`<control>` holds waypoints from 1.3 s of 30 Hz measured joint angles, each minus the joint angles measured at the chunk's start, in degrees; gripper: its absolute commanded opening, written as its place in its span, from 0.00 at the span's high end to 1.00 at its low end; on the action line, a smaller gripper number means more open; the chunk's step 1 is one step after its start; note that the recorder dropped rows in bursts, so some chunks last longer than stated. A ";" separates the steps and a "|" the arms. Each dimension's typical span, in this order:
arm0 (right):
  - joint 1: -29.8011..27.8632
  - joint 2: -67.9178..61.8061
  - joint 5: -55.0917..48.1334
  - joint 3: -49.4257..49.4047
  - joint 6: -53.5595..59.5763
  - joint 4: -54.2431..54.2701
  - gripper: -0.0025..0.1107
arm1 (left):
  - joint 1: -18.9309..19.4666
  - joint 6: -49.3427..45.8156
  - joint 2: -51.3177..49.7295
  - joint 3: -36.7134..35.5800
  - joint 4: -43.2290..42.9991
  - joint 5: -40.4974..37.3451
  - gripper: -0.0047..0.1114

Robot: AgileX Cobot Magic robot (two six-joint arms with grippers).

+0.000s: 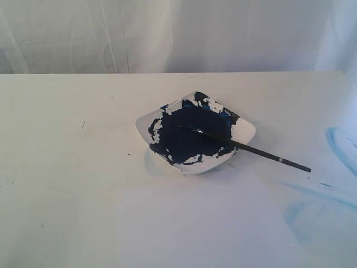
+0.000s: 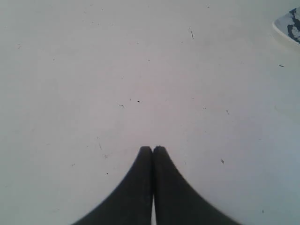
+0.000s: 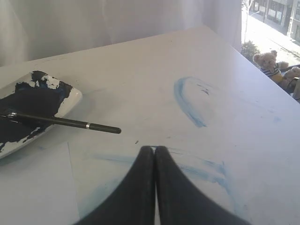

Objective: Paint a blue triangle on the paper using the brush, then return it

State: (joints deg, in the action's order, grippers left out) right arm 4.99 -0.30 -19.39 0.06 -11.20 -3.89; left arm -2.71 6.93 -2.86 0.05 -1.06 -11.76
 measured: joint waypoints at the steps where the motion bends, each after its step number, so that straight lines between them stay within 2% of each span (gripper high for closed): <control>1: 0.00 0.00 0.00 0.00 0.00 0.00 0.98 | 0.00 0.00 0.00 0.00 0.00 0.00 0.96; 28: 0.00 0.00 2.20 0.00 0.24 -0.73 0.98 | 0.00 0.00 0.00 0.00 0.00 0.00 0.96; 33: 0.00 0.00 17.60 0.00 0.24 -1.08 0.98 | 0.00 0.00 0.00 0.00 0.00 0.00 0.96; 39: 0.00 0.02 47.53 0.00 -0.63 -0.96 0.98 | 0.00 0.00 0.00 0.00 0.00 0.00 0.96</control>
State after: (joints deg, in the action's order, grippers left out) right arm 4.99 -0.28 28.14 0.06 -11.84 -4.85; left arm -2.71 6.93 -2.86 0.05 -1.06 -11.76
